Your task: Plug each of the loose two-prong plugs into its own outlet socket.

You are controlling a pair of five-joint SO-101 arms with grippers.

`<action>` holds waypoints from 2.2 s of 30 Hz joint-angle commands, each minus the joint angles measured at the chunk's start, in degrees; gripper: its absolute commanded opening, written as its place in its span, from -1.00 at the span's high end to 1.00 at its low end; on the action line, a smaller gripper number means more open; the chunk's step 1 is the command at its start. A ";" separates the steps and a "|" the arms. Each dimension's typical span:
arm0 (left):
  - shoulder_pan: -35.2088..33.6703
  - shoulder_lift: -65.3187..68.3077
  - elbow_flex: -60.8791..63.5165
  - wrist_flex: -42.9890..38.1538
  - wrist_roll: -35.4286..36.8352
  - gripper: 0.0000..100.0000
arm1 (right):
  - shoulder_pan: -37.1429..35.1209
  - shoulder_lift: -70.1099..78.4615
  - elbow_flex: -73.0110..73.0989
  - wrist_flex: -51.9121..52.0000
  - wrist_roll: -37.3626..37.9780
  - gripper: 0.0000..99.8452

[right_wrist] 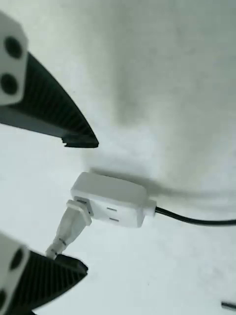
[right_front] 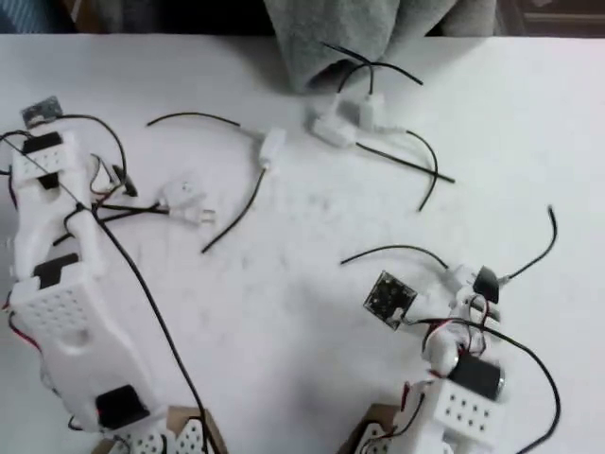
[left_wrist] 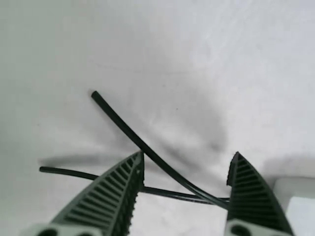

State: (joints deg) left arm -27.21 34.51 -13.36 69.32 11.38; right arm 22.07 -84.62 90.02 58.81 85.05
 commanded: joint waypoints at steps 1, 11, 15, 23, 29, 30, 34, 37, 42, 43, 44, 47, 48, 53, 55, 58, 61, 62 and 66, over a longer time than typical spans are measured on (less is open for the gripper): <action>0.48 -0.48 -0.88 -0.79 -0.09 0.46 | -3.38 -14.11 -0.44 9.80 -1.05 0.30; 0.48 -0.48 -0.88 -0.79 -0.09 0.46 | -9.89 -10.59 -14.15 13.41 -23.47 0.30; 0.48 -0.48 -0.88 -0.79 -0.09 0.46 | -9.98 -5.23 -22.42 13.67 -32.79 0.30; 0.66 -0.40 -0.88 -0.79 -0.44 0.46 | -7.87 -1.54 -34.73 23.69 -50.20 0.30; 0.66 -0.40 -0.88 -0.79 -0.44 0.46 | -1.19 -2.24 -35.08 22.73 -52.57 0.30; 0.66 -0.40 -0.88 -1.05 -0.44 0.46 | -1.10 -2.24 -35.08 22.73 -53.54 0.30; 0.66 -0.40 -0.70 -1.58 -0.44 0.46 | 1.36 -2.24 -34.73 22.37 -56.35 0.30; 0.48 -0.40 -0.70 -1.58 -0.44 0.46 | 6.55 -2.07 -31.74 20.70 -56.44 0.30; 0.66 -0.40 -0.79 -1.58 -0.44 0.46 | 7.69 -2.07 -18.64 11.30 -59.69 0.31; 0.66 -0.40 -0.79 -1.58 -0.44 0.46 | 7.43 -1.98 -16.35 9.80 -59.96 0.31; 0.66 -0.40 -0.79 -1.58 -0.44 0.46 | 6.20 -1.89 -14.33 8.48 -60.48 0.31; 0.66 -0.40 -0.79 -1.58 -0.44 0.46 | 2.59 -1.71 -10.90 6.29 -62.77 0.35; 0.66 -0.40 -0.79 -1.58 -0.44 0.46 | 2.24 -1.71 -10.90 5.85 -63.03 0.40; 0.66 -0.40 -0.79 -1.58 -0.44 0.46 | 2.24 -1.63 -10.73 4.70 -63.12 0.65; 0.66 -0.40 -0.79 -1.58 -0.44 0.46 | 2.24 -1.63 -10.90 4.62 -63.12 0.65; 0.66 -0.40 -0.79 -1.58 -0.44 0.46 | 2.42 -1.54 -11.43 4.00 -63.30 0.65; 0.66 -0.40 -0.79 -1.58 -0.44 0.46 | 3.82 0.04 -12.66 3.38 -65.14 0.63; 0.66 -0.40 -0.79 -1.58 -0.44 0.46 | 4.70 1.54 -13.27 2.77 -65.49 0.59; 0.75 -0.40 -0.79 -1.58 -0.44 0.46 | 5.85 12.26 -17.32 1.10 -66.29 0.42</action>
State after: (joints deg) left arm -27.21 34.51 -13.36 68.44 11.30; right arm 26.81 -81.10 78.15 62.24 19.82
